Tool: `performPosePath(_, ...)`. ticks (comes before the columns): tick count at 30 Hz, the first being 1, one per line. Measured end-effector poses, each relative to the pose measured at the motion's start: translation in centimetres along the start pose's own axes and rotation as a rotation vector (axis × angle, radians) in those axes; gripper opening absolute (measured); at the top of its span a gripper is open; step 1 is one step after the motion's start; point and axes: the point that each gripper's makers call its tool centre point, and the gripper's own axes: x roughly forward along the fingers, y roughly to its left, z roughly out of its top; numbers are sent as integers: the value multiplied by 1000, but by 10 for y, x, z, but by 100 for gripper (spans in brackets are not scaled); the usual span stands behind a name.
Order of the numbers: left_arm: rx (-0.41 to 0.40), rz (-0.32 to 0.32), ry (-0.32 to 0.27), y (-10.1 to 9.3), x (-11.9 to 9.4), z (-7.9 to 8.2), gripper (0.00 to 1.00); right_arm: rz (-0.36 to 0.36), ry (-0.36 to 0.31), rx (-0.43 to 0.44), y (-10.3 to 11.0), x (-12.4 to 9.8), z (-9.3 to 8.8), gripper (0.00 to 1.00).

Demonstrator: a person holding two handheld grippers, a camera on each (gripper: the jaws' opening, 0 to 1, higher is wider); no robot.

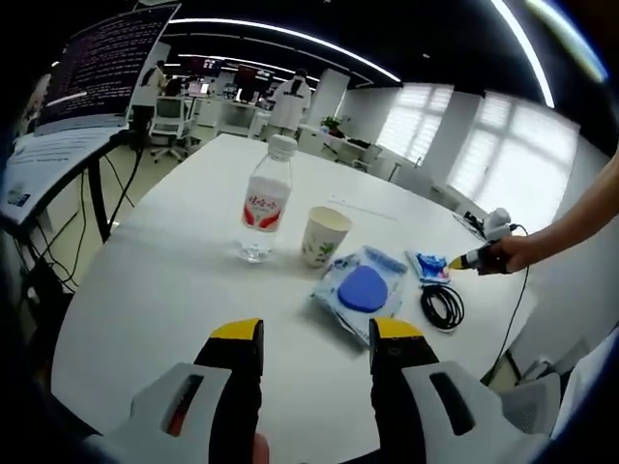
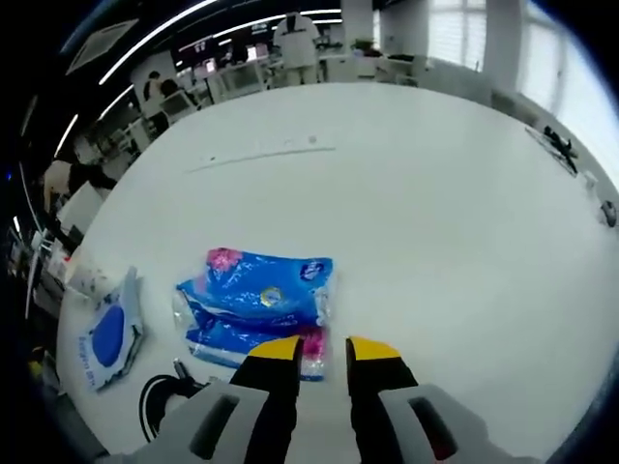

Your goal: Arrange the tabletop items into an orderly group along one side of the table until the central work area is clear of visible clutter.

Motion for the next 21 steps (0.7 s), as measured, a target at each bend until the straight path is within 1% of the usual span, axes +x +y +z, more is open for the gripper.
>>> performPosePath(1,-5,-4,2,0,0,0,43,-1,-2,0,0,-2,1,17)
performPosePath(3,-14,-7,8,1,2,-1,42,-12,-17,-12,6,-14,1,18)
performPosePath(5,-18,-14,11,0,3,-1,42,-5,-23,-31,8,-14,4,19)
performPosePath(7,-21,-19,19,-1,5,-2,42,-3,-27,-55,12,-20,4,21)
performPosePath(9,-25,-26,28,-2,7,-3,42,-5,-33,-68,8,-20,5,21)
performPosePath(11,-29,-26,37,-1,9,-3,42,2,-41,-62,8,-17,5,23)
performPosePath(13,-31,-36,43,-2,11,-5,42,12,-57,-61,14,-22,10,24)
performPosePath(15,-36,-38,55,-2,13,-8,42,26,-68,-66,17,-18,12,24)
performPosePath(16,-45,-41,61,-2,15,-10,42,29,-74,-72,22,-22,13,25)
performPosePath(19,-55,-45,69,-3,17,-12,42,54,-81,-99,32,-23,13,25)
performPosePath(20,-55,-45,77,-3,18,-14,42,65,-80,-107,40,-26,13,25)
performPosePath(21,-56,-48,82,-4,20,-15,42,73,-80,-114,43,-26,12,26)
